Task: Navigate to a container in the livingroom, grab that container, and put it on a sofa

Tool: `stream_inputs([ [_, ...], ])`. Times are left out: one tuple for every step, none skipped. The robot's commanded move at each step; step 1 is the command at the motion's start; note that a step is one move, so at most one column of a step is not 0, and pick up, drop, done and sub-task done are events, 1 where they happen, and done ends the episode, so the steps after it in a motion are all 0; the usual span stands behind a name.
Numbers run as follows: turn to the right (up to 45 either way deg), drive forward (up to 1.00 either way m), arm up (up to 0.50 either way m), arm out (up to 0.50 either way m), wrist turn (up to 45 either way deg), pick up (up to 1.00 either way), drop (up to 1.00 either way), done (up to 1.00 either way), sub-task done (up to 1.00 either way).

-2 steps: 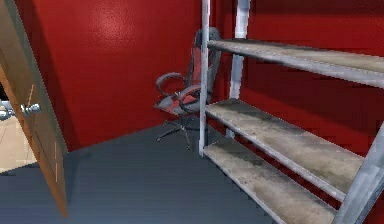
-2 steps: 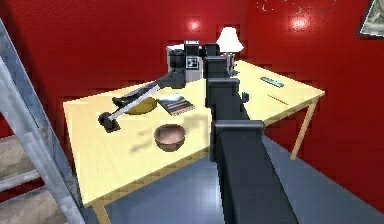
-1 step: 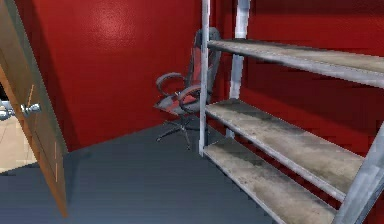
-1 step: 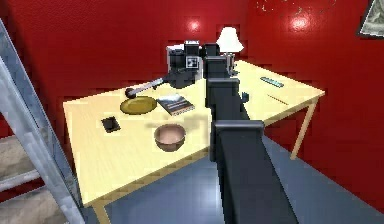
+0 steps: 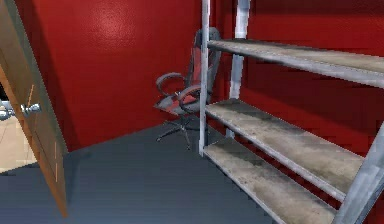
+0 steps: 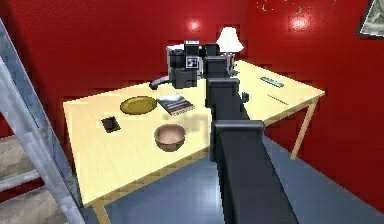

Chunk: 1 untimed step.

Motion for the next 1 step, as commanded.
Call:
stream_inputs([
  [0.0,0.00,-0.30,0.00,0.0,0.00,0.00,0.00,0.00],
])
